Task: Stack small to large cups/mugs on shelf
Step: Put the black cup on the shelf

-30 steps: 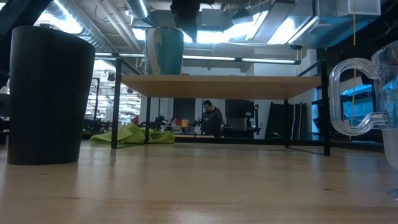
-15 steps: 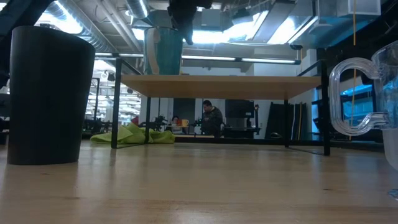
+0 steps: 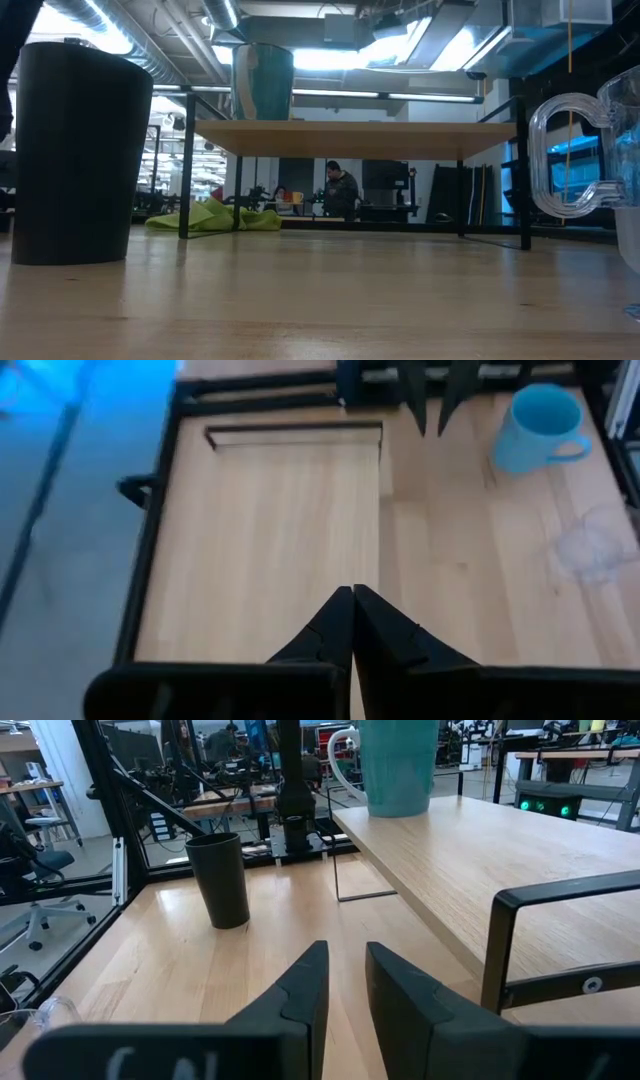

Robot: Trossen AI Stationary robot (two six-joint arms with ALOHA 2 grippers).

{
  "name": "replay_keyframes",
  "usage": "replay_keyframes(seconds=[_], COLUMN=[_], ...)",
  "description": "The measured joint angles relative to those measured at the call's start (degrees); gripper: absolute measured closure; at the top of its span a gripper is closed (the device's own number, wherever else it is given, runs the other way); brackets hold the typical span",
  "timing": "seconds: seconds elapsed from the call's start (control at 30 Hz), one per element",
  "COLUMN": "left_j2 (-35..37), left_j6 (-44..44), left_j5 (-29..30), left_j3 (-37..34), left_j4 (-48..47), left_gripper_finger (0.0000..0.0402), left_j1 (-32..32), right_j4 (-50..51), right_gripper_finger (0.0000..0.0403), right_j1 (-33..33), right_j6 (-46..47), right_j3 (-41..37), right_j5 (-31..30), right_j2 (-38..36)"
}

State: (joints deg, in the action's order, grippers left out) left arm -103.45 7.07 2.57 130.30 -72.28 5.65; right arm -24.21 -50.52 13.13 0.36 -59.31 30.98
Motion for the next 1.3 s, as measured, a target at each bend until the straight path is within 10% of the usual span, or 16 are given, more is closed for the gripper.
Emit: replay_keyframes(seconds=[0.33, 0.73, 1.3], left_j2=[2.0, 6.2, 9.7], left_j6=[-9.9, -24.4, -51.9], left_j5=[5.1, 7.0, 13.8], left_j3=[0.0, -0.6, -31.6], left_j4=[-18.0, -17.5, -4.5], left_gripper_finger=[0.039, 0.0397, 0.0388], left_j1=[-1.8, -15.2, -43.2], right_j4=[0.0, 0.0, 0.0], right_gripper_finger=[0.0331, 0.0331, 0.0331], right_j1=[0.0, 0.0, 0.0], right_j6=[0.0, 0.1, 0.0], right_j3=[0.0, 0.0, 0.0], right_j5=[0.0, 0.0, 0.0], right_j2=[0.0, 0.0, 0.0])
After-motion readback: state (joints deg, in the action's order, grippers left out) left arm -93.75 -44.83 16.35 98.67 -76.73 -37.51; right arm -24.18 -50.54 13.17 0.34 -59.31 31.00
